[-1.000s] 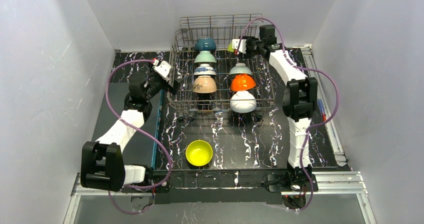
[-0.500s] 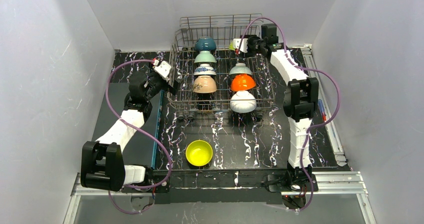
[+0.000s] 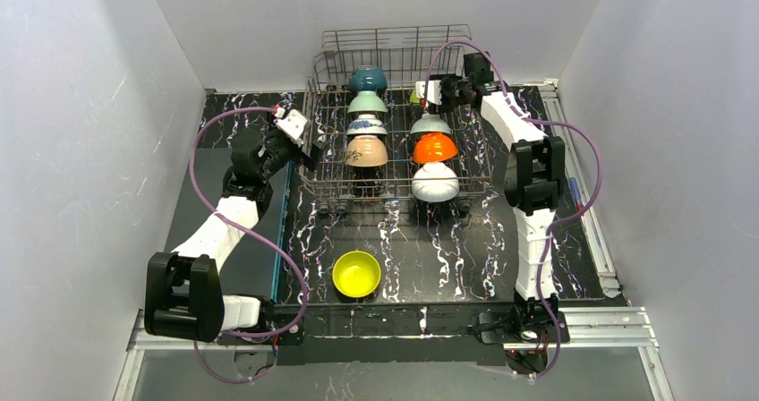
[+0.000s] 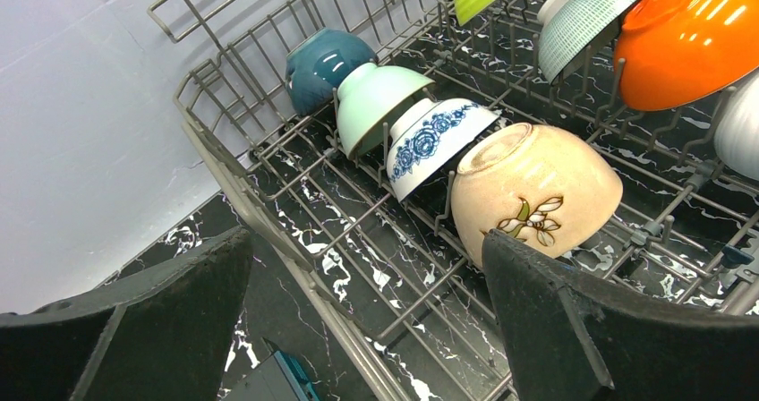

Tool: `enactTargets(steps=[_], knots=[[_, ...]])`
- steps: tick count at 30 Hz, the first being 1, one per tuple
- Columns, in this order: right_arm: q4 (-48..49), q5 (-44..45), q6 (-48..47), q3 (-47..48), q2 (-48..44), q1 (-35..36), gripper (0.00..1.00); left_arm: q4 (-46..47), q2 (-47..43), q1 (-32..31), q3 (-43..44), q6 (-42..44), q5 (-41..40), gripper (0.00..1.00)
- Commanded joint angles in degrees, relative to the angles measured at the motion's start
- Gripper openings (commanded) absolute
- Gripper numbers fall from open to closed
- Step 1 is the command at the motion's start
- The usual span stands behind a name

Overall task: Load the bowls into the dish rack
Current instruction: Turn the bowl upside down on the dish rack.

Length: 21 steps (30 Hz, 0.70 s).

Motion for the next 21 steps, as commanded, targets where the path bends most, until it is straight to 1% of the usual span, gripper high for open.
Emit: enactTargets(steps=[1,9,10,11,12,13,16,19,21], knots=[[0.4,-1.5,-1.3,2.0,0.6,-0.1,0.01,1.2,-0.4,0.2,-0.6,0.6,0.1,0.98],[1.6,-0.6,-1.6,0.7,1.3,-0.1,0.02,1.2,-0.3,0.2,-0.6,0.7,-0.1,0.98],[2.3,-0.5,-1.4,0.2,1.2,-0.1,0.08,1.3,-0.3,0.2,-0.6,0.8,-0.1,0.98],[3.2,-0.4,-1.0,-0.4,1.0,0.0,0.25,1.2,-0.3,0.2,-0.6,0.8,-0.1,0.98],[3.9,-0.3,-0.7,-0.8,0.9,-0.1,0.47,1.3,-0.3,0.2,-0.6,0.8,-0.1,0.98],[4.8,-0.2,-0.1,-1.3,0.6,-0.1,0.62,1.2,-0.3,0.2,-0.6,0.8,-0.2,0.98],[6.5,0.2,0.6,-2.4,0.0,0.0,0.72,1.3,-0.3,0.2,-0.6,0.8,-0.2,0.98],[7.5,0.4,1.0,-3.1,-0.5,0.1,0.89,1.2,-0.3,0.2,-0.6,0.7,-0.2,0.98],[7.8,0.5,1.2,-3.6,-0.8,0.0,0.96,1.2,-0.3,0.2,-0.6,0.7,-0.2,0.98]])
